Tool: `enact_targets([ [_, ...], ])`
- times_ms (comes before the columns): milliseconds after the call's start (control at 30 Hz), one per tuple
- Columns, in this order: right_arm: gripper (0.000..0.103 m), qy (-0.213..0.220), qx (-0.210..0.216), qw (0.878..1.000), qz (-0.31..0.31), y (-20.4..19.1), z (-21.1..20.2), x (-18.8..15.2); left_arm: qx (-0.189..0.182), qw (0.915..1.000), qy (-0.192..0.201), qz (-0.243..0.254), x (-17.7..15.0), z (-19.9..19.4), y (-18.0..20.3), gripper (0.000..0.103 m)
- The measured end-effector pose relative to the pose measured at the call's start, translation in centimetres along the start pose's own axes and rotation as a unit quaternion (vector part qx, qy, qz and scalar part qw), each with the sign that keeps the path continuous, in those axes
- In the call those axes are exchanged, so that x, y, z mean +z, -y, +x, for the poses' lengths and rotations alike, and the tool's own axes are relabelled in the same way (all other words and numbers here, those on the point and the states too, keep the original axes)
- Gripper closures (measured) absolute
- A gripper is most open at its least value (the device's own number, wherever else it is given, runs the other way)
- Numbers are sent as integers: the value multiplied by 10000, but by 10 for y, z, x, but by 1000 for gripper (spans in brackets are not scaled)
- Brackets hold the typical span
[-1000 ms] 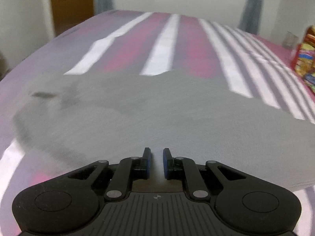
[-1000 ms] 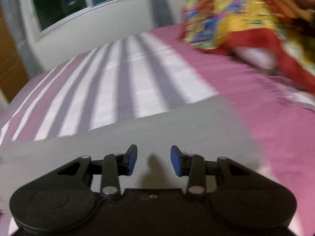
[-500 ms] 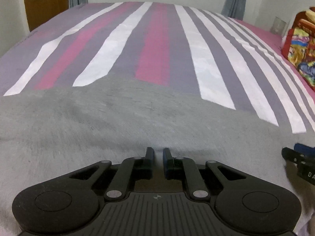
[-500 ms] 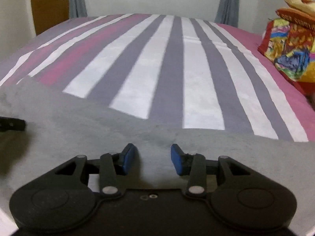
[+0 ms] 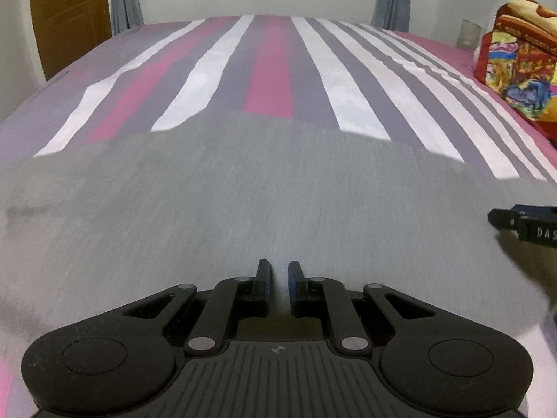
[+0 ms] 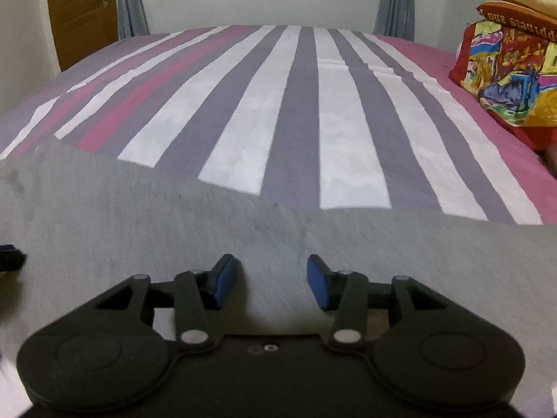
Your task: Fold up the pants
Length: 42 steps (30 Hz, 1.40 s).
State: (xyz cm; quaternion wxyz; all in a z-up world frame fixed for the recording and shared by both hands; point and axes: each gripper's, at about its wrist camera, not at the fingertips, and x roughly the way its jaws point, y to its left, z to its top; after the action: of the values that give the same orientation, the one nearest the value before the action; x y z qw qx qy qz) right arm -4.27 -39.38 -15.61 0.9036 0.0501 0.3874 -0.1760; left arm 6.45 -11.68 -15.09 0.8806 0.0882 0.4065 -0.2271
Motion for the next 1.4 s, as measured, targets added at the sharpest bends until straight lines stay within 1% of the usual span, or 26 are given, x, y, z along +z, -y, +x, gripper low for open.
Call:
enact_targets([
  [133, 57, 63, -77, 9999, -115, 9, -14, -22, -51, 9999, 32, -104, -28, -21, -11, 92],
  [233, 57, 72, -96, 9999, 8, 16, -26, -37, -49, 9999, 84, -132, -43, -31, -14, 92],
  [333, 56, 127, -163, 9998, 66, 15, -36, -49, -21, 9997, 140, -218, -52, -37, -15, 92],
  [400, 56, 136, -224, 9996, 64, 12, -39, -54, 27, 9997, 147, -213, -51, -35, -13, 92],
  [500, 56, 45, -283, 9996, 72, 10, -41, -52, 75, 9997, 125, -207, -49, -33, -11, 92],
  [700, 55, -117, -329, 9990, 265, 9, -47, -53, 64, 9995, 165, -274, -50, -34, -11, 92],
  [833, 53, -221, -241, 9993, 182, 11, -50, -51, 106, 9990, 28, -433, -41, -36, -11, 92],
  [900, 51, -254, -135, 9993, 257, 15, -51, -49, 133, 9991, 24, -411, -35, -40, -6, 92],
  [967, 50, -230, -38, 9990, 372, 18, -51, -50, 56, 9994, 52, -330, -27, -43, 5, 92],
  [1000, 47, -215, -21, 9991, 378, 18, -51, -50, 17, 9996, 94, -272, -23, -44, 11, 92],
  [1067, 46, -195, -65, 9993, 304, 14, -52, -49, -54, 9998, 149, -152, -14, -43, 27, 92],
  [1133, 47, -27, -63, 9993, 361, 11, -58, -46, -122, 9998, 104, -84, -7, -36, 42, 91],
  [1167, 47, 57, -30, 9992, 407, 11, -60, -41, -136, 9999, 71, -55, -4, -31, 49, 91],
  [1267, 47, 101, -58, 9992, 380, 10, -56, -26, -95, 9999, 9, 62, 4, -17, 64, 91],
  [1367, 47, 122, -149, 9994, 279, 12, -50, -11, 12, 9999, 52, 147, 10, -10, 70, 91],
  [1400, 47, 141, -210, 9994, 252, 14, -48, -8, 24, 9999, -16, 150, 11, -6, 70, 91],
])
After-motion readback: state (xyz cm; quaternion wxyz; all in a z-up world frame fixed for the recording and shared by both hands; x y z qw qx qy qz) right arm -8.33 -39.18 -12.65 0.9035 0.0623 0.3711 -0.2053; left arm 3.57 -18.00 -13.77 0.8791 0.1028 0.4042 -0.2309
